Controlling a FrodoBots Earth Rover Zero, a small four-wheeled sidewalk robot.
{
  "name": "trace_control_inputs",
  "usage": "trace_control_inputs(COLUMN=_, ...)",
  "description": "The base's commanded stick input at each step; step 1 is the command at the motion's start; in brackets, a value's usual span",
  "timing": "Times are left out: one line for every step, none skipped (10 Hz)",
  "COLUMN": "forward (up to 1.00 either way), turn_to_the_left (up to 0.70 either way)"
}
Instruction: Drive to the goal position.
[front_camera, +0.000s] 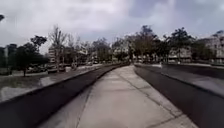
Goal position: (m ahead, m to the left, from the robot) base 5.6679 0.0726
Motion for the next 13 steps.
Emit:
trace_control_inputs(forward=0.85, turn_to_the_left=0.00)
trace_control_inputs(forward=0.85, turn_to_the_left=0.00)
trace_control_inputs(forward=0.85, turn_to_the_left=0.00)
trace_control_inputs(forward=0.85, turn_to_the_left=0.00)
trace_control_inputs(forward=0.85, turn_to_the_left=0.00)
trace_control_inputs(forward=0.85, turn_to_the_left=0.00)
trace_control_inputs(forward=0.85, turn_to_the_left=0.00)
trace_control_inputs(forward=0.85, turn_to_the_left=-0.13)
trace_control_inputs(forward=0.85, turn_to_the_left=-0.32)
trace_control_inputs(forward=0.85, turn_to_the_left=-0.20)
trace_control_inputs(forward=0.85, turn_to_the_left=0.00)
trace_control_inputs(forward=0.85, turn_to_the_left=0.00)
trace_control_inputs(forward=0.85, turn_to_the_left=0.00)
